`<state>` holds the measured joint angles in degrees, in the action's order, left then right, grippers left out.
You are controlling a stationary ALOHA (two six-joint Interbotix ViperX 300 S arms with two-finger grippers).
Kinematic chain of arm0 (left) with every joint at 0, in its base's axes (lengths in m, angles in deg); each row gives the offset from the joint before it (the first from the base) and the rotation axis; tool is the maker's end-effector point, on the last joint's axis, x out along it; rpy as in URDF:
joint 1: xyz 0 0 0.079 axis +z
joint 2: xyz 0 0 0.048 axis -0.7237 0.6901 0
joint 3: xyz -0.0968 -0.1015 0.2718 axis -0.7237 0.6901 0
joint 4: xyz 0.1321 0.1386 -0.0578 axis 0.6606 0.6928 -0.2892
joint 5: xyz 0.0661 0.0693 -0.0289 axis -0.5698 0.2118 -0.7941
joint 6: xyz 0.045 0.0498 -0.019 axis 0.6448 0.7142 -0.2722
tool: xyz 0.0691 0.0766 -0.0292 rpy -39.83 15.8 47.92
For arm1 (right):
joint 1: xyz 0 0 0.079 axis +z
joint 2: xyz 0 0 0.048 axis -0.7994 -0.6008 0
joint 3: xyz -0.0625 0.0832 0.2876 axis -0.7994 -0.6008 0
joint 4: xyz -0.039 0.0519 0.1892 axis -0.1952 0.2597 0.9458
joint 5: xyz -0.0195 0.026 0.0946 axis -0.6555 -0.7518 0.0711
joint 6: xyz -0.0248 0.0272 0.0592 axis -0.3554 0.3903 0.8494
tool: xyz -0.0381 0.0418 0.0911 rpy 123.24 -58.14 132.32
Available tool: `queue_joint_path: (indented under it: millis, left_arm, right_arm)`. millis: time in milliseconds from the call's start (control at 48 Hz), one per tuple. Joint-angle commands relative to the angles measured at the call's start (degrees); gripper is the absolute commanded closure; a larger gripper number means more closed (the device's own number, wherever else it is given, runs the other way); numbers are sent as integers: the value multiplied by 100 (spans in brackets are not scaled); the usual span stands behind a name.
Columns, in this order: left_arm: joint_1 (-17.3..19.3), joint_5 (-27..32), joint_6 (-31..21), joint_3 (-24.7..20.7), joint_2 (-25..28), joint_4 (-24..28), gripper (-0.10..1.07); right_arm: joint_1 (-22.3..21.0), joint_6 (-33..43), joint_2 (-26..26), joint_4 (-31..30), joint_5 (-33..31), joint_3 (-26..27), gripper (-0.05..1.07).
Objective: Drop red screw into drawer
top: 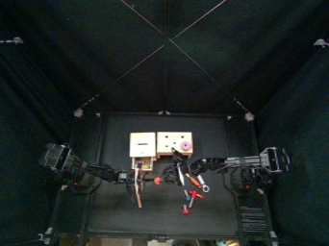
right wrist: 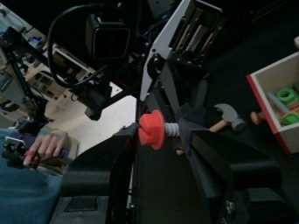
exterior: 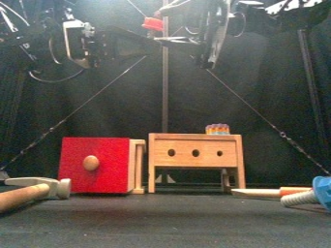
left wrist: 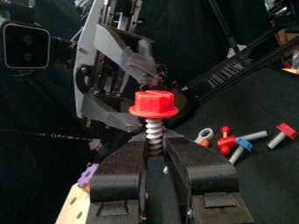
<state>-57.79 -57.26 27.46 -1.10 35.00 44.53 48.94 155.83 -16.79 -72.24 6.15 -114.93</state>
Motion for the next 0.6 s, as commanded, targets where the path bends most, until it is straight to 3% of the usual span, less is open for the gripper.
queue_joint_path:
  millis: [0,208,438,583]
  left_arm:
    - [0,-70,-18,-35,-44,-44,45]
    - [9,-70,-35,193,-211,-817,44]
    - [9,176,-35,721,-615,-2171,44]
    - [9,809,-35,993,-870,-2839,43]
  right_arm:
    - [-26,-9,483,18,-123,-193,22]
    - [-26,0,967,26,-606,-800,22]
    - [44,0,888,97,-1336,-993,22]
    - [53,9,729,123,-1687,-976,22]
